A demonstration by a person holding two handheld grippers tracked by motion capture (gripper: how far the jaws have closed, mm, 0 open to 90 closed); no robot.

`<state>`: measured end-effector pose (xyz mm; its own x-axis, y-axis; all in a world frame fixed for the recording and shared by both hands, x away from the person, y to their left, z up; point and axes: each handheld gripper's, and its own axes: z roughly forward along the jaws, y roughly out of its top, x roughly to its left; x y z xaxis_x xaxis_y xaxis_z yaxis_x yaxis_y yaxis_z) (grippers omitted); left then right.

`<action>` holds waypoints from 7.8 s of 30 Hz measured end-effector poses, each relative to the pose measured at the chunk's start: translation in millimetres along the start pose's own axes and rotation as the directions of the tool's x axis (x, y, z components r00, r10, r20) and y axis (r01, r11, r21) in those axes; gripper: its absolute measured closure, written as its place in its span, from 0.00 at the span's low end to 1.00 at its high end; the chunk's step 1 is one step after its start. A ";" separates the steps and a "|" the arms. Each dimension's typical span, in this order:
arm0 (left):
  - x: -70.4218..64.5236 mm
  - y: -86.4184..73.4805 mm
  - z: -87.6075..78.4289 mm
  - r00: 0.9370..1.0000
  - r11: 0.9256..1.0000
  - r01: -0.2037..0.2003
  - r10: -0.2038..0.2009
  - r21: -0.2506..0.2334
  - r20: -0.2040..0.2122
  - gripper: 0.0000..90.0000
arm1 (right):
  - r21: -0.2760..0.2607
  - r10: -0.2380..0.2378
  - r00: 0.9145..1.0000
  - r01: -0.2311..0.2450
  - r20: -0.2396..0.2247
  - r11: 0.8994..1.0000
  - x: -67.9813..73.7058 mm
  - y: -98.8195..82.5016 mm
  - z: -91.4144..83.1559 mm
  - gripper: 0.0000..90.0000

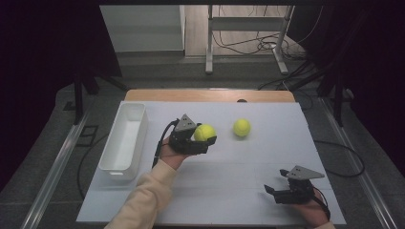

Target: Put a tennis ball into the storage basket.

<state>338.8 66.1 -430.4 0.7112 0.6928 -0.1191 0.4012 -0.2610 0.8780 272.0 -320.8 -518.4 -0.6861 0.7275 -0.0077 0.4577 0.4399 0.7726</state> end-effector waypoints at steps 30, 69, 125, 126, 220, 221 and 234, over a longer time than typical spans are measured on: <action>24.7 12.0 -12.1 0.996 1.000 0.018 -0.018 -0.010 -0.084 0.29 | -0.002 0.000 1.000 0.000 -0.001 1.000 0.0 0.3 0.0 0.15; 71.8 19.0 -55.7 0.971 0.997 0.069 -0.077 -0.041 -0.227 0.29 | -0.009 0.008 1.000 -0.008 0.008 1.000 -0.8 0.7 -1.0 0.14; 150.3 3.5 -101.6 0.886 0.979 0.200 -0.195 -0.032 -0.420 0.29 | -0.009 0.015 1.000 -0.015 0.011 1.000 -1.7 0.5 -0.9 0.15; 152.5 2.6 -102.1 0.884 0.978 0.207 -0.200 -0.031 -0.423 0.29 | -0.009 0.016 1.000 -0.016 0.011 1.000 -1.7 0.5 -1.0 0.14; 188.0 -21.7 -92.1 0.841 0.946 0.306 -0.217 0.105 -0.495 0.13 | 0.000 0.017 1.000 -0.017 0.012 1.000 -3.4 -0.6 -0.5 0.14; 185.7 -20.7 -92.8 0.847 0.950 0.296 -0.212 0.102 -0.487 0.13 | 0.000 0.017 1.000 -0.017 0.012 1.000 -3.5 -0.6 -0.5 0.14; 159.8 -16.2 -96.8 0.897 0.973 0.222 -0.181 0.056 -0.403 0.14 | -0.011 0.021 1.000 -0.021 0.010 1.000 -3.7 -0.2 -1.3 0.14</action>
<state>390.1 246.1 -418.8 0.3326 0.9397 -0.0791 0.5809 -0.1380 0.8022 273.8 -324.2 -517.6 -0.6706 0.7418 0.0025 0.4661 0.4187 0.7794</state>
